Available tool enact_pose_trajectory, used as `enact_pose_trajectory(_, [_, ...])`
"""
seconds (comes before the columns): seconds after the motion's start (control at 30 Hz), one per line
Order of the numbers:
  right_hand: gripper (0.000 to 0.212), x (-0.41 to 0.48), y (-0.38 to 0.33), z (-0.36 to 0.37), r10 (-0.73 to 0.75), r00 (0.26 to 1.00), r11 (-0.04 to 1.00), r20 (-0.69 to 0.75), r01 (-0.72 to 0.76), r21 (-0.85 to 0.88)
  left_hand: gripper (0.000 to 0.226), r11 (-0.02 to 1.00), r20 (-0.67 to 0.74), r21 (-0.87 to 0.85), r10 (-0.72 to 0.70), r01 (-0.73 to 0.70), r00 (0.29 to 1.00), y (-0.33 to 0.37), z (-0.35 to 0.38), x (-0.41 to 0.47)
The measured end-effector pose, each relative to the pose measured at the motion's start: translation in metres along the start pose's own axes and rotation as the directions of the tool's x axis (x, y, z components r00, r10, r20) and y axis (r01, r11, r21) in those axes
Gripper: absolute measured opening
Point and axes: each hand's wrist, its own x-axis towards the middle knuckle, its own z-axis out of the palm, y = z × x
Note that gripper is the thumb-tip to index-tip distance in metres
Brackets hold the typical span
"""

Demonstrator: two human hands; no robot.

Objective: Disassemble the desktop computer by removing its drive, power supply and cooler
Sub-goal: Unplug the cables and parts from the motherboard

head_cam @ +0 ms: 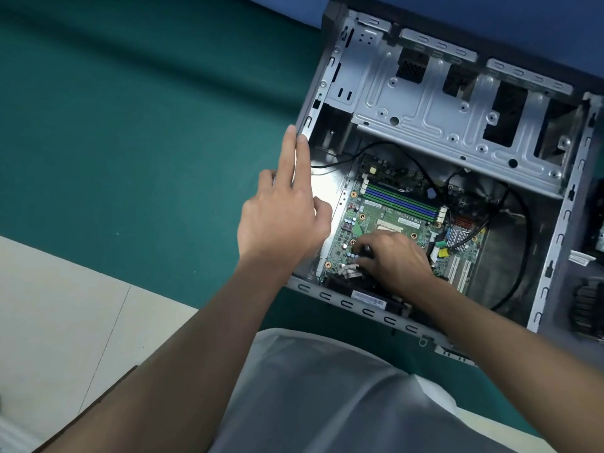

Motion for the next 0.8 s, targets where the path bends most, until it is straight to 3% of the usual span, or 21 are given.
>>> enact_pose_trajectory(0.13, [0.012,0.009,-0.004,-0.009,-0.109,0.993,0.991,0.044,0.112,-0.071,0.078,1.000,0.011,-0.017,-0.006,0.006,1.000,0.001,0.000,0.000])
enact_pose_trajectory(0.27, [0.026,0.019,-0.010,-0.022,-0.261,0.946,0.939,0.194,0.296,-0.176,0.078,1.000,0.013,-0.019,-0.012,0.012,1.000,0.002,0.001,0.000])
enact_pose_trajectory(0.37, [0.026,0.028,-0.014,-0.030,-0.283,0.915,0.910,0.287,0.350,-0.221,0.078,1.000,0.009,-0.016,-0.011,0.012,1.000,0.001,0.003,0.000])
enact_pose_trajectory(0.53, [0.029,0.037,-0.028,-0.046,-0.395,0.831,0.710,0.391,0.547,-0.445,0.078,1.000,0.001,-0.015,-0.015,0.016,1.000,0.001,0.003,0.000])
enact_pose_trajectory(0.73, [0.031,0.044,-0.044,-0.056,-0.489,0.677,0.429,0.549,0.736,-0.524,0.078,1.000,-0.012,-0.014,-0.018,0.018,1.000,0.001,0.003,0.000])
enact_pose_trajectory(0.8, [0.026,0.047,-0.048,-0.058,-0.475,0.652,0.403,0.591,0.758,-0.513,0.078,1.000,-0.010,-0.018,-0.018,0.018,1.000,0.001,0.003,0.000])
